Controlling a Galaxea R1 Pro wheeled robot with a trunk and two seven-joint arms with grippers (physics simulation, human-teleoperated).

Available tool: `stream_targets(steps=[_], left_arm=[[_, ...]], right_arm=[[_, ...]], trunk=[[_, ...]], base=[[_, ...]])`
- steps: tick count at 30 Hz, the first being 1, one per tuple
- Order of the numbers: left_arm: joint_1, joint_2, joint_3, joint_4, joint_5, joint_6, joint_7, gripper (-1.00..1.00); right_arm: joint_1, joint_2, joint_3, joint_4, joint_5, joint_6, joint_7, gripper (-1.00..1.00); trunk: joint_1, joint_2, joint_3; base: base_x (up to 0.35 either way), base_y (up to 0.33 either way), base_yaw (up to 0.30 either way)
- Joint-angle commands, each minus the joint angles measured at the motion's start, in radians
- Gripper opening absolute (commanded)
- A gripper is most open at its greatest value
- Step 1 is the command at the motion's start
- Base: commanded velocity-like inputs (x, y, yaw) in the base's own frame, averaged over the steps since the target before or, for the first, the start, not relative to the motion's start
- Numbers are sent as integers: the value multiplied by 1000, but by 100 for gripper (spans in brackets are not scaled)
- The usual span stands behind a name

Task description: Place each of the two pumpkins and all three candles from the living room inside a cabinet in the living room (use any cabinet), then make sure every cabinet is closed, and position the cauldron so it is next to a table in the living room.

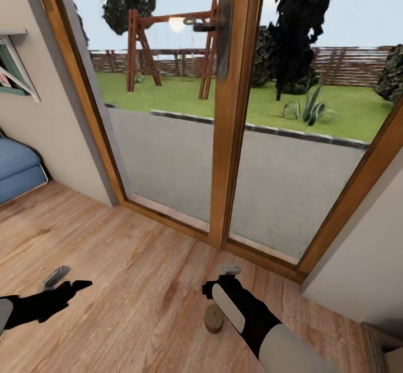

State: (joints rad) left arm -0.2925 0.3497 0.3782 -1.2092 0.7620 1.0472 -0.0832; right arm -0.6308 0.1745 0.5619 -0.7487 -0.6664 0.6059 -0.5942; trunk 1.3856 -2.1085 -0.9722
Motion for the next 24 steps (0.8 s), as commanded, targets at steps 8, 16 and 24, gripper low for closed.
stream_targets(steps=[8,16,24], left_arm=[[11,105,-2,36,105,0,-119,100],[12,103,-50,44,113,0,-128,100],[12,92,-109,45,114,-1,-128,100]], right_arm=[[0,0,0,0,1,-1,2,100],[0,0,0,0,2,-10,1,100],[0,0,0,1,2,-12,2,100]], trunk=[[31,-56,-25],[61,-112,-50],[92,-168,-75]], base=[[0,0,0],[0,0,0],[0,0,0]])
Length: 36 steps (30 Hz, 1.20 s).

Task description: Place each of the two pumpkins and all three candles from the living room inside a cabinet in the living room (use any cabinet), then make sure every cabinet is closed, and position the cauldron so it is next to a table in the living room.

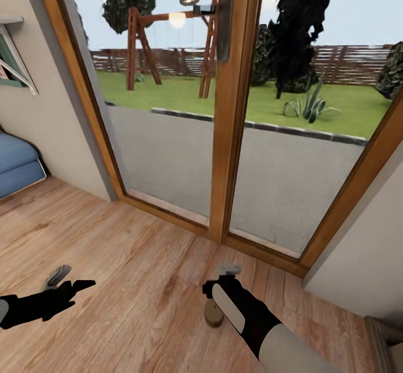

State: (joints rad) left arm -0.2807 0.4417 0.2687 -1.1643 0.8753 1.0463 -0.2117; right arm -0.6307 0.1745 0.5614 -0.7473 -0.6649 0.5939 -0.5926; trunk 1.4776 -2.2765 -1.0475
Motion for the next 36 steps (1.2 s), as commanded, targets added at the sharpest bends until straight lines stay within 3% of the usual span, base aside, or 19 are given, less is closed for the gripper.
stream_targets(steps=[1,32,36], left_arm=[[0,0,-1,0,1,0,0,100],[0,0,-5,1,2,0,0,100],[0,0,-5,1,2,0,0,100]], right_arm=[[0,0,0,0,0,0,0,100],[0,0,2,-1,1,-1,7,100],[0,0,2,-1,1,-14,8,100]], trunk=[[4,-7,-3],[122,-224,-100],[124,-224,-116]], base=[[0,0,0],[0,0,0],[0,0,0]])
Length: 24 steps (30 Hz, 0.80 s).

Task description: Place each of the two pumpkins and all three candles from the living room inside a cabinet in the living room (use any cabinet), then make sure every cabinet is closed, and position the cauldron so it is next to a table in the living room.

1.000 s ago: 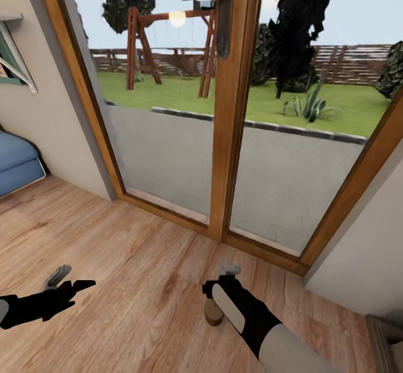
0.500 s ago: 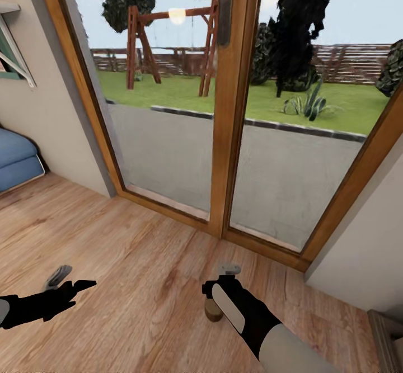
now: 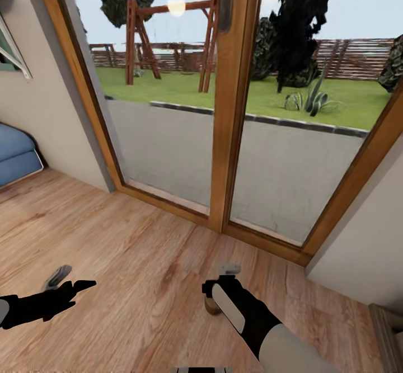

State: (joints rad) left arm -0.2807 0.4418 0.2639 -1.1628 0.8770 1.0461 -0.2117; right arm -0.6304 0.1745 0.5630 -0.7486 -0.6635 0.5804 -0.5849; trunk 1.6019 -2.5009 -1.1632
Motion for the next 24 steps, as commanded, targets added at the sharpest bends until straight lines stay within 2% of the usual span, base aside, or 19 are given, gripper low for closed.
stream_targets(steps=[1,16,24], left_arm=[[0,0,0,0,0,0,0,100],[0,-1,-1,0,0,0,0,100],[0,-11,-6,0,-1,-1,0,100]], right_arm=[[0,0,0,0,0,-4,0,100],[0,0,4,-2,11,-22,0,100],[0,0,3,-2,10,-25,-1,100]], trunk=[[0,0,-4],[7,-4,-62],[11,-6,-93]], base=[[0,0,0],[0,0,0],[0,0,0]])
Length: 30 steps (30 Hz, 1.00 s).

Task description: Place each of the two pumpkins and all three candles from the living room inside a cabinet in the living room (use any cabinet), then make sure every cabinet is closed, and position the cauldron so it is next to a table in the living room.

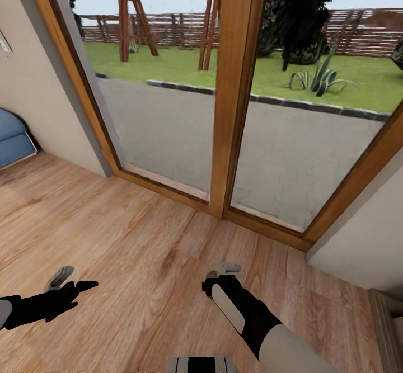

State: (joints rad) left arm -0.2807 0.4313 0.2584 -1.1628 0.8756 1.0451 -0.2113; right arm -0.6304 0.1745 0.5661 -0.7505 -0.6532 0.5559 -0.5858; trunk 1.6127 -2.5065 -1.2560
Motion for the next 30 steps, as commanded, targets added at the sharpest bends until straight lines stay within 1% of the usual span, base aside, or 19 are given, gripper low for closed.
stream_targets(steps=[1,7,25,30], left_arm=[[0,0,0,0,0,0,0,100],[0,-7,-1,0,0,0,0,100],[0,-11,-1,0,0,0,0,100],[0,-11,1,0,0,0,0,100]], right_arm=[[0,0,0,0,0,0,0,100],[0,0,-2,2,-3,-1,0,100],[0,0,-2,3,0,-2,0,100],[0,0,-2,4,1,-2,0,100]], trunk=[[0,0,-4],[3,-2,-27],[11,-6,-97],[11,-6,-97]], base=[[0,0,0],[0,0,0],[0,0,0],[0,0,0]])
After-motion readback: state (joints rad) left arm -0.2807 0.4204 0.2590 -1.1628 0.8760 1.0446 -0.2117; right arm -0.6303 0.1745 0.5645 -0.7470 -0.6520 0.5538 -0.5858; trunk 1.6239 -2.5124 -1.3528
